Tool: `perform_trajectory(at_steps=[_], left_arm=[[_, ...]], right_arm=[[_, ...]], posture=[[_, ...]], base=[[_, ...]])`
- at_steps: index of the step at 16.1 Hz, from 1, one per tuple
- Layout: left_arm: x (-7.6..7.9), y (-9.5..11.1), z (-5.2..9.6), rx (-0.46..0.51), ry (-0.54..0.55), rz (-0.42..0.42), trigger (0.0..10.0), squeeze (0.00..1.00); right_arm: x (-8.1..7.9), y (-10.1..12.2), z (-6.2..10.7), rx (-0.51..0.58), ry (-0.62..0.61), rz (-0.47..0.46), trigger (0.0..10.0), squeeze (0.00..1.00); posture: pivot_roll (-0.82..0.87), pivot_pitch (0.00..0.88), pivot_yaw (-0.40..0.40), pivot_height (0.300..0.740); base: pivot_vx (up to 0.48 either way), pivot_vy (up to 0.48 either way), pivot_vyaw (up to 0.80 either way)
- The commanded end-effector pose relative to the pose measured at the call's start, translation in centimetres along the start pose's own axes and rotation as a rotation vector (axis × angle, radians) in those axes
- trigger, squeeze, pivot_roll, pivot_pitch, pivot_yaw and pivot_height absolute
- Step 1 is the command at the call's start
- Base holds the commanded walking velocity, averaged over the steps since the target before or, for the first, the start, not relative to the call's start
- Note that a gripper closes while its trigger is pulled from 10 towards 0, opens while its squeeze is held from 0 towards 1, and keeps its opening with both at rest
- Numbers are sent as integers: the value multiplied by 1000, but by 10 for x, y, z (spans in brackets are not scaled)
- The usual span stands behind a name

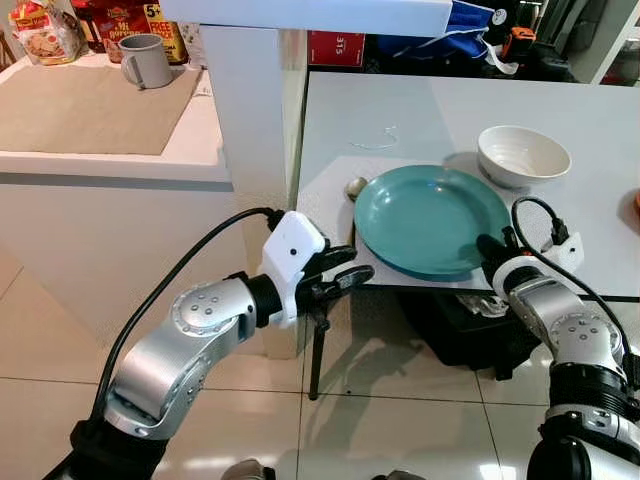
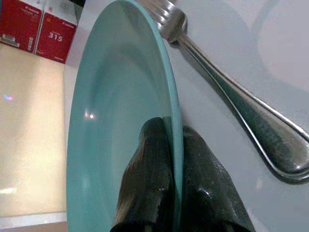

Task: Setting the table

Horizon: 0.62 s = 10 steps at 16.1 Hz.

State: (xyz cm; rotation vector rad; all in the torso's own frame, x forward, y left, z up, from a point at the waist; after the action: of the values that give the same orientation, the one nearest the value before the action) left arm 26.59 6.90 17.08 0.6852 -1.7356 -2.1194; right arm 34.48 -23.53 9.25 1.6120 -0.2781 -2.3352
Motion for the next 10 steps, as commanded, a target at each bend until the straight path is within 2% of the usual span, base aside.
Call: perform_trajectory(at_steps=[1, 2, 3, 8, 10], left_arm=[[1, 4, 3, 6, -7, -8, 10000, 0], [2, 4, 2, 5, -12, -7, 10000, 0], [2, 4, 2, 4, -13, -5, 10000, 0], [2, 4, 2, 3, -16, 0, 10000, 0], [2, 4, 3, -1, -16, 1, 10000, 0]], right_arm=[[-4, 8, -2, 24, 7, 8, 10000, 0], [-3, 7, -3, 16, 1, 10, 10000, 424], [-2, 5, -4, 3, 0, 14, 10000, 1000], [-6, 1, -7, -34, 12, 41, 10000, 1000], [-7, -3, -7, -77, 4, 87, 10000, 1000]], posture=[[36, 53, -22, 740], [36, 55, -17, 740], [36, 55, -17, 740], [37, 57, -19, 740], [39, 57, -21, 740]], base=[[0, 0, 0], [0, 0, 0], [0, 0, 0], [0, 0, 0], [0, 0, 0]])
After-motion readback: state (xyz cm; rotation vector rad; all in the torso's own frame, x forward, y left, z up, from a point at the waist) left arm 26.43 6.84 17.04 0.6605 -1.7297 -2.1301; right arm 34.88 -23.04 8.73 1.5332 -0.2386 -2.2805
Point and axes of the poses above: a point about 5 cm out from each wrist's last joint towards the gripper, its own z axis pointing back from the gripper into the wrist, its own y axis along the axis of the wrist's last joint, x = y × z, the point moved 2 cm from there along -z, pointing out of the wrist towards the gripper, and after that the axes turned 7 degrees about -z, right-handed, at the moved point
